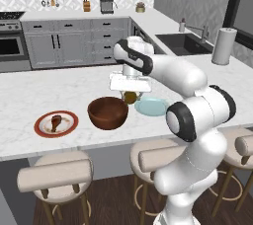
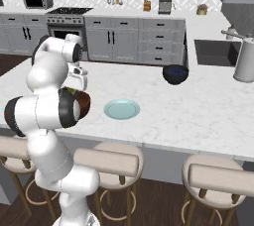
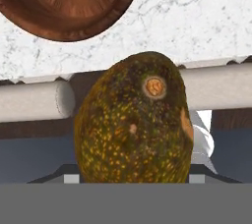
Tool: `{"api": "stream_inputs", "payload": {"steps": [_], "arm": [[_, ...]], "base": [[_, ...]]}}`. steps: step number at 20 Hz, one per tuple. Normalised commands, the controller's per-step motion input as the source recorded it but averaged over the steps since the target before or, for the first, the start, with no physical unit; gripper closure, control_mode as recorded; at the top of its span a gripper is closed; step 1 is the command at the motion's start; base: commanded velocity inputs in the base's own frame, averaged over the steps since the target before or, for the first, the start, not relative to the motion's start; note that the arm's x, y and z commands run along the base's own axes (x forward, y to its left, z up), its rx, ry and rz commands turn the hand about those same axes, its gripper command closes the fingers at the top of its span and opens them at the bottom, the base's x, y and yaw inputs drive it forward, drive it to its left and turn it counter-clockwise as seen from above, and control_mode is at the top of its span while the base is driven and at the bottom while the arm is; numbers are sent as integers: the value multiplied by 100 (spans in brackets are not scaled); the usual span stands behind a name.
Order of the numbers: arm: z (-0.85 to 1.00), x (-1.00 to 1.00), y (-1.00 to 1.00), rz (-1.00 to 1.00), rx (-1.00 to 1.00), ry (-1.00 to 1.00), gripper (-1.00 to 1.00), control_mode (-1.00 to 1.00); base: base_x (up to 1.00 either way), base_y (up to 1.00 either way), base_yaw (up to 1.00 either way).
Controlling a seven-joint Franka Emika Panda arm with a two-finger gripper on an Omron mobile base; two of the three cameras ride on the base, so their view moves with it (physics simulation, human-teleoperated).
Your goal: Pick the chicken drumstick and avocado from their plates and place them in the bowl. Then put the bowl in the fridge.
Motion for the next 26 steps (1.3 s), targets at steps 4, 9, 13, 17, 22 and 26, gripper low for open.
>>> {"api": "stream_inputs", "payload": {"steps": [4,9,13,17,22,26], "arm": [[-5,12,23,1,0,-7,100,-100],[-18,35,9,1,0,-8,100,-100],[-44,71,7,0,-5,-11,100,-100],[-63,67,22,0,-9,-14,100,-100],[-44,52,48,0,-4,-11,100,-100],[-35,38,35,0,-1,-13,100,-100]], "base": [[0,0,0],[0,0,0],[0,0,0],[0,0,0],[0,0,0],[0,0,0]]}}
